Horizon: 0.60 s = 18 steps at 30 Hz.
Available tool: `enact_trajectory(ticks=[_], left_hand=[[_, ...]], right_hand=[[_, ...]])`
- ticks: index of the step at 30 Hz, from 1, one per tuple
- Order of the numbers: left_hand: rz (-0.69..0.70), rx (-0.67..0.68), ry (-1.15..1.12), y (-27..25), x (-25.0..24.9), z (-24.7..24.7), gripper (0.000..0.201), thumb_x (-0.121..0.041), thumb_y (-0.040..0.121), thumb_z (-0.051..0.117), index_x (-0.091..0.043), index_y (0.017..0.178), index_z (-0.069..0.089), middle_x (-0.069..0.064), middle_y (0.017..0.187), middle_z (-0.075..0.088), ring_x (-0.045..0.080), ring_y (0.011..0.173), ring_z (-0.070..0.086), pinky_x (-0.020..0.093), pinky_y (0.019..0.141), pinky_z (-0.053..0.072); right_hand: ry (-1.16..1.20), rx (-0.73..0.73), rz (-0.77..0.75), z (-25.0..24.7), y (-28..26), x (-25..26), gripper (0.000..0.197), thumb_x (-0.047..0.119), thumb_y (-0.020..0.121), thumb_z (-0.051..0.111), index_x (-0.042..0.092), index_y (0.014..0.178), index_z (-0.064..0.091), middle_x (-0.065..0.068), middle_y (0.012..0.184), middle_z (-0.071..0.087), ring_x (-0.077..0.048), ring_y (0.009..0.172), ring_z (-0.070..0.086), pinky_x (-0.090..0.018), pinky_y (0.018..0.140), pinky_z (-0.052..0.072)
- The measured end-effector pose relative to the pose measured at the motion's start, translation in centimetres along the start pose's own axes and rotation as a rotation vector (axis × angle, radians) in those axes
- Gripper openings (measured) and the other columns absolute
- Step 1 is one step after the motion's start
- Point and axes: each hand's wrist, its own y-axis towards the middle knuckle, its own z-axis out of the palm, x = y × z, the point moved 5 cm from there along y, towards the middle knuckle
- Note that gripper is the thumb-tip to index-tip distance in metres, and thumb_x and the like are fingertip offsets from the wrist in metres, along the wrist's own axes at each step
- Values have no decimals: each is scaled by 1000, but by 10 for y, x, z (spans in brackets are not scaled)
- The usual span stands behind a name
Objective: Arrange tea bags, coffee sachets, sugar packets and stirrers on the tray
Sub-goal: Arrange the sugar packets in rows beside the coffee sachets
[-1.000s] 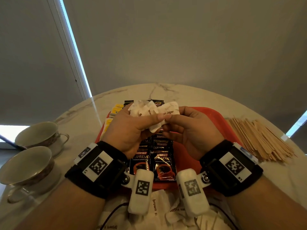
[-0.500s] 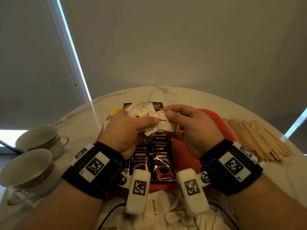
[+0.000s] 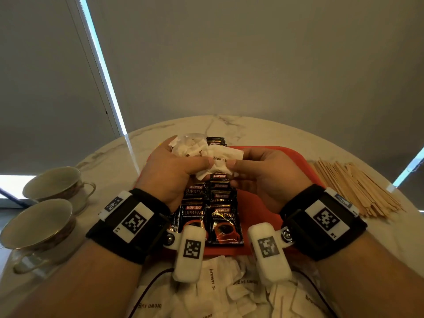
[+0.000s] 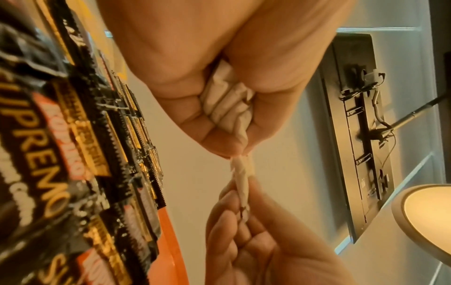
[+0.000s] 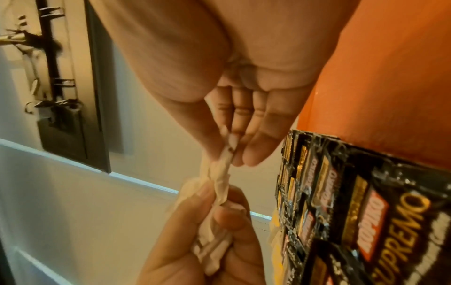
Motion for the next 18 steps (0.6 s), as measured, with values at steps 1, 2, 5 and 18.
enact_trajectory(ticks=[1, 2, 5, 18], left_hand=[[-16, -16, -28, 0, 0, -1, 44, 20, 80, 69, -4, 117, 64, 18, 97, 78, 32, 81, 79, 32, 56, 60], [-30, -25, -53, 1, 1, -1, 44, 20, 81, 69, -4, 118, 63, 18, 96, 79, 33, 81, 79, 33, 56, 61], [-37, -63, -71, 3, 1, -3, 46, 19, 82, 70, -3, 122, 61, 16, 94, 79, 33, 81, 79, 31, 54, 60], [-28, -221, -130, 16, 4, -24, 34, 7, 86, 76, -10, 112, 62, 14, 106, 73, 19, 76, 78, 25, 58, 59]], right_hand=[[-5, -28, 9, -2, 0, -1, 14, 2, 86, 74, 0, 99, 70, -16, 88, 74, -20, 69, 69, -25, 60, 58], [2, -71, 4, -5, 1, 0, 10, 1, 85, 74, 0, 94, 69, -16, 84, 73, -19, 65, 68, -24, 58, 57], [14, -138, -24, -8, 1, 5, 8, 2, 86, 75, 4, 90, 68, -14, 84, 74, -19, 66, 67, -26, 58, 57], [-262, -407, 131, -70, 75, 14, 24, -7, 88, 69, 14, 81, 60, -12, 81, 64, -21, 68, 64, -34, 70, 59]])
